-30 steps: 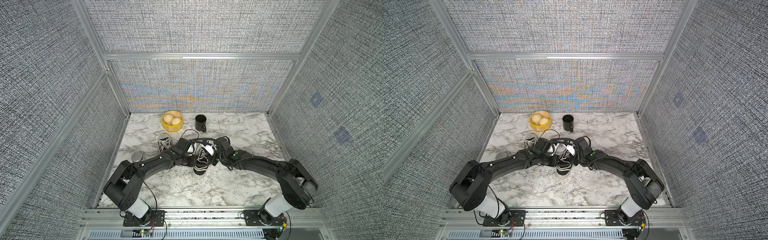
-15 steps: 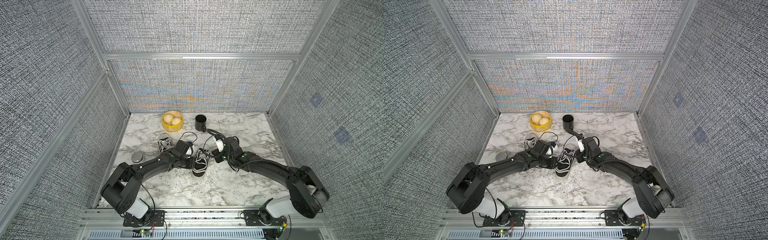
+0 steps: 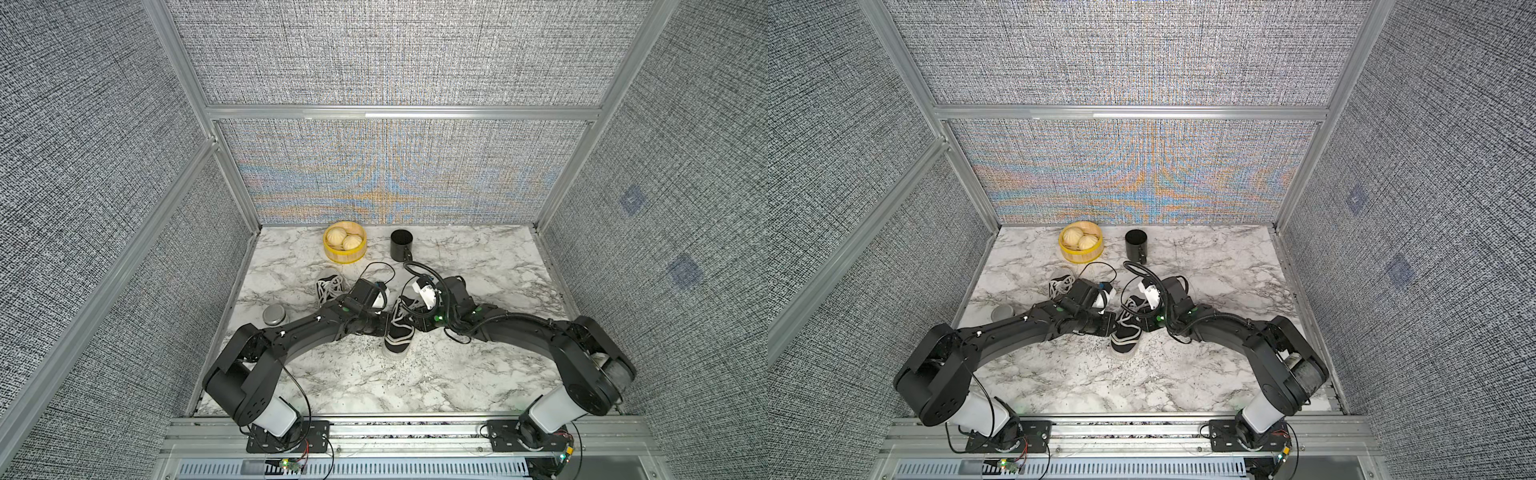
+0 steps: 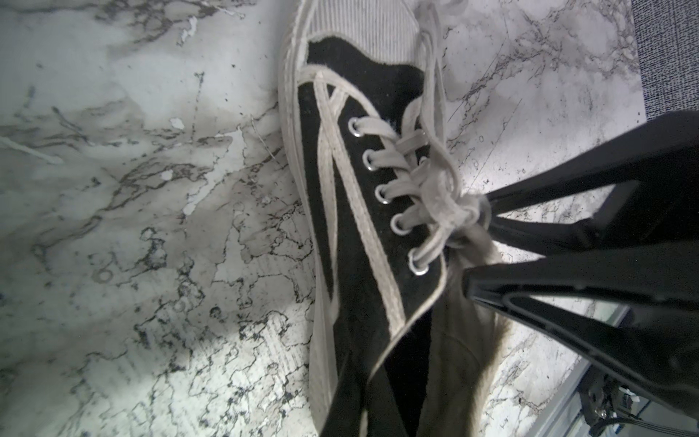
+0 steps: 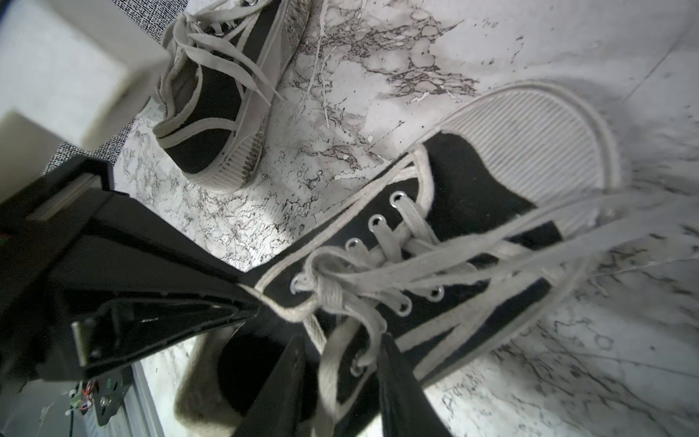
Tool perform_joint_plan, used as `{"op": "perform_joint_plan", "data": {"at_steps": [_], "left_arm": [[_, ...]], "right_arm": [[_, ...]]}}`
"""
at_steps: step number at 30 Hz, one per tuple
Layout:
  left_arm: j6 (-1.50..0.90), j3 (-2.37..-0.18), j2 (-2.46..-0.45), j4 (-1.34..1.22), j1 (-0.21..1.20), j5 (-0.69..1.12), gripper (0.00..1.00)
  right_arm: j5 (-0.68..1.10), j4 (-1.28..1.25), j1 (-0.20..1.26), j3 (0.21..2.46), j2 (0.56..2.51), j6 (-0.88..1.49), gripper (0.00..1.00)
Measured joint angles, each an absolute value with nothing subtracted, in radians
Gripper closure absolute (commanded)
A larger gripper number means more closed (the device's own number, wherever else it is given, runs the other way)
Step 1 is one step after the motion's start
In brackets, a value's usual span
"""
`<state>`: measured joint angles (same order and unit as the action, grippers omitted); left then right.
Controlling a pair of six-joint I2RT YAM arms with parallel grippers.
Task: Remove the insole from the shoe
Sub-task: Untie the shoelace on the shoe.
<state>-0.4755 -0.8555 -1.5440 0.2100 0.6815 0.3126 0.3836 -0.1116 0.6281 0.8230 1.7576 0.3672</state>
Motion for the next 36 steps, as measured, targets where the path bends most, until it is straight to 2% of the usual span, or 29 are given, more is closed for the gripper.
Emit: {"op": "perform_joint_plan", "data": {"at_steps": [3, 7, 10, 12, 17, 20, 30, 36], "left_arm": [[-0.475, -0.856, -1.546, 0.212, 0.682, 0.312, 1.00], [-0.475, -0.856, -1.546, 0.212, 0.682, 0.312, 1.00], [-0.474, -0.856, -1.546, 0.212, 0.682, 0.312, 1.00], [-0.473, -0.856, -1.546, 0.212, 0.682, 0.311, 1.00], [-0.472, -0.856, -1.546, 0.212, 0.682, 0.310, 1.00], [-0.472, -0.856, -1.546, 0.212, 0.682, 0.308, 1.00], [-0.609, -0.844, -1.519, 0.200, 0.680, 0.258, 1.00], [-0.726, -0.817, -1.507, 0.176, 0.683, 0.239, 1.00]], "right_arm": [[0.390, -0.136, 0.626, 0.824, 1.773, 0.392, 0.74], [0.404, -0.175, 0.622, 0.824, 1.773, 0.413, 0.65], [0.407, -0.188, 0.622, 0.824, 1.773, 0.421, 0.64], [0.408, -0.192, 0.622, 0.824, 1.771, 0.424, 0.68], [0.406, -0.216, 0.617, 0.818, 1.777, 0.445, 0.90], [0.399, -0.221, 0.616, 0.809, 1.771, 0.462, 1.00], [0.295, -0.249, 0.578, 0.653, 1.559, 0.548, 1.00], [0.213, -0.262, 0.611, 0.588, 1.526, 0.672, 1.00]]}}
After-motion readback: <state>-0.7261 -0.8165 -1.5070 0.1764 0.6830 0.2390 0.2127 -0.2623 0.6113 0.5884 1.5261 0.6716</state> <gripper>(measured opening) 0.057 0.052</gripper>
